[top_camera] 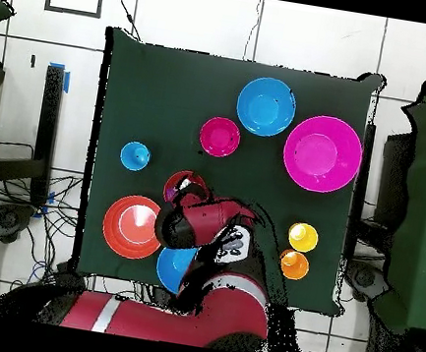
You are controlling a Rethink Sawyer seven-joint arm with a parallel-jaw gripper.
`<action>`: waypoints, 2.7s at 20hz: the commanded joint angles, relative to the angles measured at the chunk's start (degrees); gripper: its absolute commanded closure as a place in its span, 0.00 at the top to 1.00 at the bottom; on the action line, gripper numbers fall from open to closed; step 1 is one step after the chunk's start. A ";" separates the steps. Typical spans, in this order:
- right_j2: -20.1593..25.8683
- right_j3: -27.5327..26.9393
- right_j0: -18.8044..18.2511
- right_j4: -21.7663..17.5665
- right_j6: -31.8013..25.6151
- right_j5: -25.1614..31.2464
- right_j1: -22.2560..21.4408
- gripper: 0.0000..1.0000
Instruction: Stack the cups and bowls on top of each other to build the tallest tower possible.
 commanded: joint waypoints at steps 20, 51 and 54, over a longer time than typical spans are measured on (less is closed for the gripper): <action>28.92 14.49 -17.02 -11.90 -10.30 9.89 0.93 1.00; 14.51 7.50 -5.14 -16.46 -2.48 1.54 -4.20 1.00; 11.66 4.64 -3.62 -16.80 -2.11 -0.04 -1.27 1.00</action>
